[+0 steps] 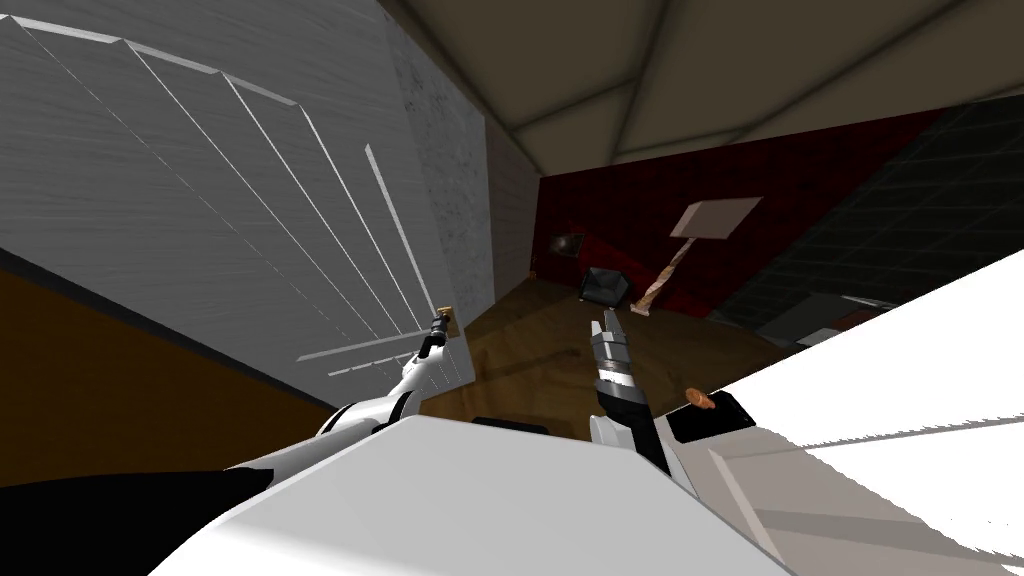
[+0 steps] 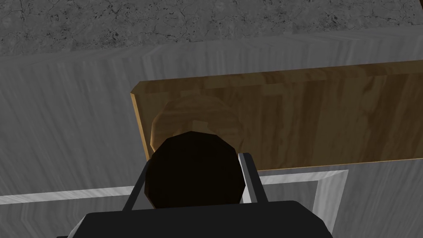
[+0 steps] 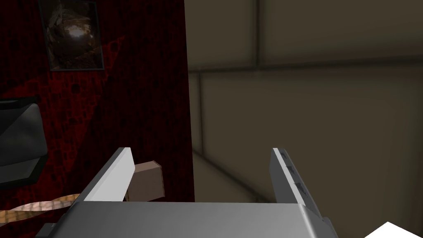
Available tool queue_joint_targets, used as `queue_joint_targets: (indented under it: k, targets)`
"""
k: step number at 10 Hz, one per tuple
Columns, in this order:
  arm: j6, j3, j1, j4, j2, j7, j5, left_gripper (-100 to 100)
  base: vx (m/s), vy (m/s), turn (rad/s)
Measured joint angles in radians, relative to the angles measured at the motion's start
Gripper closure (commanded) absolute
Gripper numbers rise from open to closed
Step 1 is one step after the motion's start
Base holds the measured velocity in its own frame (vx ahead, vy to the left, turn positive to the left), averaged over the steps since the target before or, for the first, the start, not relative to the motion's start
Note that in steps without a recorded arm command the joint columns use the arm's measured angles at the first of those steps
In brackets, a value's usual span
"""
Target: Push the door open
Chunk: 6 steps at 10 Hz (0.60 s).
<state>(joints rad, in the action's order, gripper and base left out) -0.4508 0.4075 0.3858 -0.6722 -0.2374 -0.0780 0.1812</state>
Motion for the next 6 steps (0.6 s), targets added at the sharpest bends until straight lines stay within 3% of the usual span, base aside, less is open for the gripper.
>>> queue_joint_targets:
  k: [3, 5, 6]
  targets:
    - [-0.03, 0.028, 0.011, 0.055, -0.031, 0.0, 0.011, 100, 0.183, -0.063, 0.065]
    - [-0.014, 0.045, -0.009, 0.016, -0.027, -0.009, 0.016, 100, 0.171, -0.043, 0.04]
    - [-0.018, 0.053, -0.005, 0.032, -0.035, -0.011, 0.019, 100, 0.205, -0.092, 0.072]
